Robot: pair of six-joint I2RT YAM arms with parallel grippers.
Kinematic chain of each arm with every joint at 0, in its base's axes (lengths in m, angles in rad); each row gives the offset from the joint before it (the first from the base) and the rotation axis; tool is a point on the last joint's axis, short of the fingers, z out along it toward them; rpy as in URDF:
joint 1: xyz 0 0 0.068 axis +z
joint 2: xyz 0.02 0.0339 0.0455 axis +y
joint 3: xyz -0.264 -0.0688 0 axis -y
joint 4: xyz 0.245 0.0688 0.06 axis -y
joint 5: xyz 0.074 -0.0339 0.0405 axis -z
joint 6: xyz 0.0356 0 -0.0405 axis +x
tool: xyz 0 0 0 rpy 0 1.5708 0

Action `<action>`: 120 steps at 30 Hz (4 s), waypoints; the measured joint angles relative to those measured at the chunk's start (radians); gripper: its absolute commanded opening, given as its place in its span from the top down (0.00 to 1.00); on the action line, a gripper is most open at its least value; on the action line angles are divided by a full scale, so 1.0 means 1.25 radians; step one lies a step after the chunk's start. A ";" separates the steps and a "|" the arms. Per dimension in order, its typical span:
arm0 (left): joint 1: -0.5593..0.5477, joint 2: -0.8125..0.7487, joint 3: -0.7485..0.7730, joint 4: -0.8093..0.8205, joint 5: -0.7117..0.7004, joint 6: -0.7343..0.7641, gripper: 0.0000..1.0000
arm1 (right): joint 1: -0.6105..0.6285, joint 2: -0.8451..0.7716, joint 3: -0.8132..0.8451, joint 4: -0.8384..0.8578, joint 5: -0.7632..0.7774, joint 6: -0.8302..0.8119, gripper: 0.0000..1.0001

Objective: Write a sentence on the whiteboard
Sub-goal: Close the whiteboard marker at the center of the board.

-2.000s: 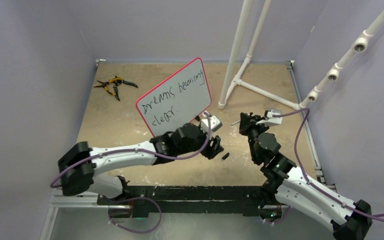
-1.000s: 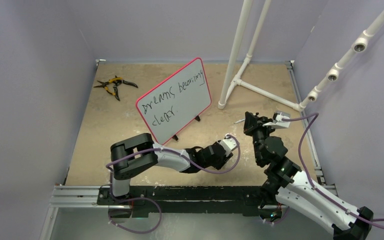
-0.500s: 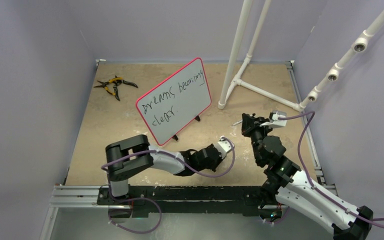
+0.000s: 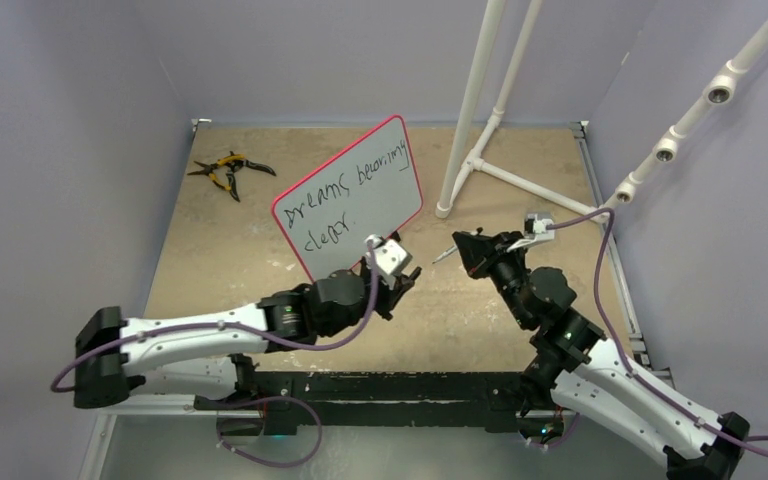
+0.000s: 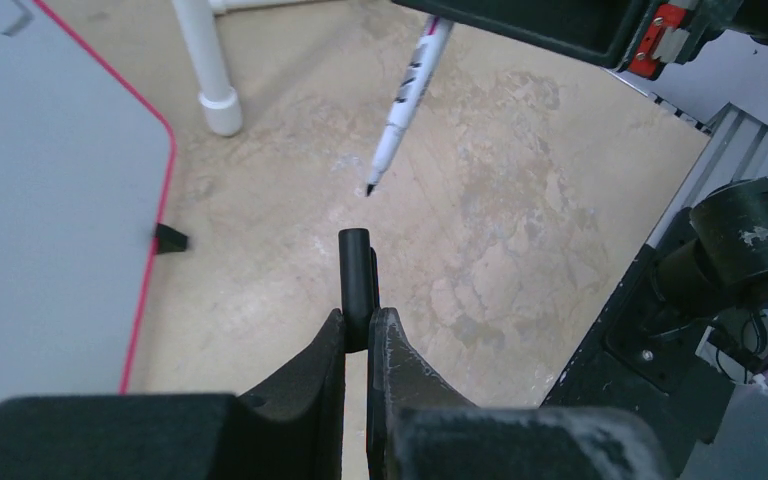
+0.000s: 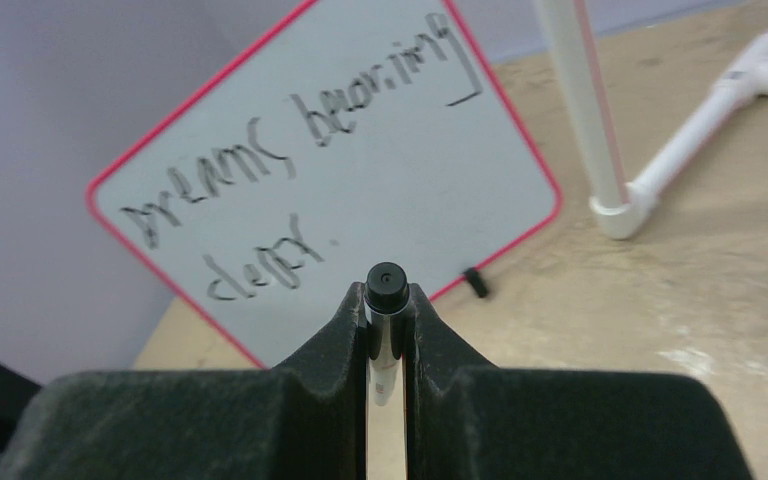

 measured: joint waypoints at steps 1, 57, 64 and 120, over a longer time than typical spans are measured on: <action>0.004 -0.036 0.000 -0.024 0.001 0.009 1.00 | 0.000 0.005 0.012 -0.001 -0.022 0.015 1.00; 0.045 -0.304 -0.023 -0.228 0.128 0.122 1.00 | -0.024 0.215 0.106 0.245 -0.452 0.141 1.00; 0.045 -0.309 -0.023 -0.228 0.129 0.122 1.00 | -0.024 0.220 0.106 0.243 -0.455 0.151 1.00; 0.048 -0.300 -0.032 -0.248 0.195 0.004 0.32 | -0.022 0.308 -0.010 0.313 -0.493 0.360 1.00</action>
